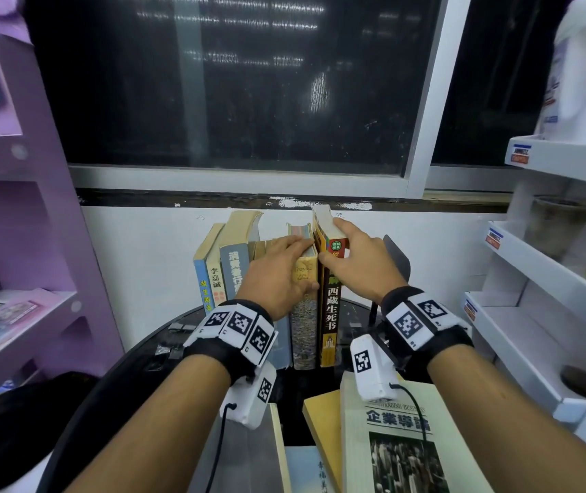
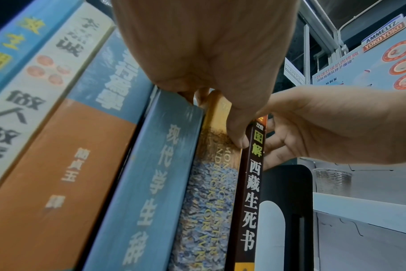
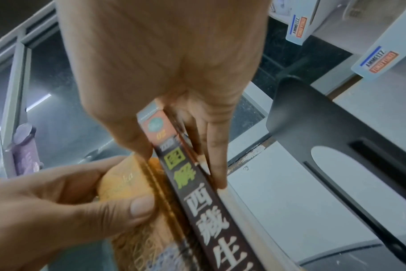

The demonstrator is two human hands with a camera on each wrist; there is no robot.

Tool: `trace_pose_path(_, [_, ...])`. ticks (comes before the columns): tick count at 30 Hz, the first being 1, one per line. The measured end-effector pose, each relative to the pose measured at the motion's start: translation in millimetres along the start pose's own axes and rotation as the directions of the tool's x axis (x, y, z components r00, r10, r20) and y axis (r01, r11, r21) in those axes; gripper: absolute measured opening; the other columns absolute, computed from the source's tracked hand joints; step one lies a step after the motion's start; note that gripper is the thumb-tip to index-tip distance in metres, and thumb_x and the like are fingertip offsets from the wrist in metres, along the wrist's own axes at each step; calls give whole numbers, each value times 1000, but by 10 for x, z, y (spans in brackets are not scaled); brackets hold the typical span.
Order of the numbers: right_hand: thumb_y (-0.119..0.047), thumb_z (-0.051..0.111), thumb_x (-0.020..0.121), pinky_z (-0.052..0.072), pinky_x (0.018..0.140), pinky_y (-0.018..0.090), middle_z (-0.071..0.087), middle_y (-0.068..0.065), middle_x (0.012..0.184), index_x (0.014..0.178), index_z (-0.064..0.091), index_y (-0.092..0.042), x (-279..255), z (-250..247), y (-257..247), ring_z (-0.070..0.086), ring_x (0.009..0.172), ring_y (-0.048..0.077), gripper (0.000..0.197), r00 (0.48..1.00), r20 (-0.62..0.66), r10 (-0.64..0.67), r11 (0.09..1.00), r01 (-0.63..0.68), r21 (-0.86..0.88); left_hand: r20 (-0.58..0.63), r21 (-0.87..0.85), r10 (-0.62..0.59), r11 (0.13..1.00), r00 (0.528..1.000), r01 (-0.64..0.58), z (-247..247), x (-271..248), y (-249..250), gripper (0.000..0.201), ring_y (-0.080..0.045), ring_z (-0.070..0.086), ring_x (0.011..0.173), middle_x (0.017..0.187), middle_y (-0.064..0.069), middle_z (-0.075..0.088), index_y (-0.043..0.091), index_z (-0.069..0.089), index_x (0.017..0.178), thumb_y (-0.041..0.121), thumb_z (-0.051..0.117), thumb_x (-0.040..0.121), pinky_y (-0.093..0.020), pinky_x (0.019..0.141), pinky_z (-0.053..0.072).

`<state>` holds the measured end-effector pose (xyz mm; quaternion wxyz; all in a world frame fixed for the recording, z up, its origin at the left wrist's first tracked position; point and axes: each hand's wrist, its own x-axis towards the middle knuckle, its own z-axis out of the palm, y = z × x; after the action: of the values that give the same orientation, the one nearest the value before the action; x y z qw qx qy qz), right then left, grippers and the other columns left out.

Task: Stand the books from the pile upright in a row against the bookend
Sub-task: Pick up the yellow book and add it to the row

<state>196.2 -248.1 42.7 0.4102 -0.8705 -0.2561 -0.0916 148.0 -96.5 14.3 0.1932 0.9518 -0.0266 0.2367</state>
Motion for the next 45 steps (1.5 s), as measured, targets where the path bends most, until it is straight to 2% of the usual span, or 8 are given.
trace_pose_path(3, [-18,71,83,47,73,18,65,5,109,150,24,-25,16,-39,8,63,93,15,82,994,113,-2,998,10,-67,4,13,-6,1000,1000,6,-6,-3,15,73,-14,35,135,149,6,35,28,33,146,38,68,83,-37,107,34])
trace_pose_path(8, [-9,81,74,53,86,32,61,7,117,152,15,-25,39,-10,30,63,100,20,104,987,163,-1,990,25,-142,-8,25,-7,1000,1000,8,-16,-8,32,72,-14,36,133,147,7,38,28,33,145,37,68,83,-37,105,35])
trace_pose_path(15, [-9,82,73,54,89,39,59,12,121,150,21,-32,61,51,124,66,90,25,100,995,102,-18,990,32,-135,-28,19,5,1000,1000,-4,-9,-15,26,70,-15,39,131,145,6,40,25,35,144,33,69,83,-34,102,36])
trace_pose_path(19, [-9,81,74,53,90,43,59,12,121,149,22,-34,43,57,139,67,91,25,99,994,103,-20,991,34,-131,-42,17,7,1000,999,-6,2,-20,30,69,-14,41,130,144,6,41,25,36,144,32,69,83,-34,101,37])
trace_pose_path(25, [-9,80,76,54,88,36,59,12,126,152,18,-28,30,22,116,66,94,23,100,990,132,-41,988,60,-145,-67,24,-6,1000,998,8,35,-15,25,68,-16,42,128,144,7,41,27,36,143,35,68,83,-36,102,38])
trace_pose_path(31, [-9,85,67,54,88,45,60,12,121,152,11,-33,64,97,141,65,94,27,115,992,125,-30,978,55,-200,-98,17,-8,1000,995,10,59,-16,22,68,-15,43,127,144,8,42,28,37,142,38,67,83,-34,102,38])
trace_pose_path(41, [-7,82,70,53,90,45,59,13,124,153,5,-32,51,77,115,65,97,27,116,988,152,-14,981,43,-188,-84,22,-8,1000,996,10,33,-47,60,66,-17,44,126,143,7,41,26,36,142,34,67,84,-34,99,39])
trace_pose_path(45, [-9,84,69,53,90,38,60,9,126,154,6,-28,14,1,82,65,98,24,117,981,193,-5,988,34,-149,-31,1,-15,1000,999,15,-14,-69,99,66,-19,40,129,144,2,39,22,34,142,32,66,85,-35,105,33])
